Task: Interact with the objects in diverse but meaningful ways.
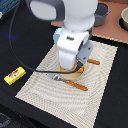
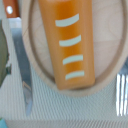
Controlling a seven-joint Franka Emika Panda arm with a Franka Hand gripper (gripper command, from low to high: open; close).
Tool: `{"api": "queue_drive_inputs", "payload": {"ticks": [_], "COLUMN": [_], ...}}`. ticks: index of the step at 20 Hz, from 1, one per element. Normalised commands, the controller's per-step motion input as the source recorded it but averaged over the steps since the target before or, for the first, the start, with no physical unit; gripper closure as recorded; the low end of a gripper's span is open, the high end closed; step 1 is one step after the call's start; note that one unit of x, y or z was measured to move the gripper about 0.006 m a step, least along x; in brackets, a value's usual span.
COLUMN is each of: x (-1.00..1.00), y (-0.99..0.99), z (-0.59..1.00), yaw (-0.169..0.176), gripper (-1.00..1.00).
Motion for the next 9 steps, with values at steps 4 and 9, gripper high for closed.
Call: {"api": "queue_drive_inputs", "payload": {"ticks": [4, 9], "x": [-0.02, 0.0], "y": [0.05, -0.01], "z": [0.03, 0.0], "yaw": [0.014, 0.0], "gripper": [-1.0, -1.0]}}
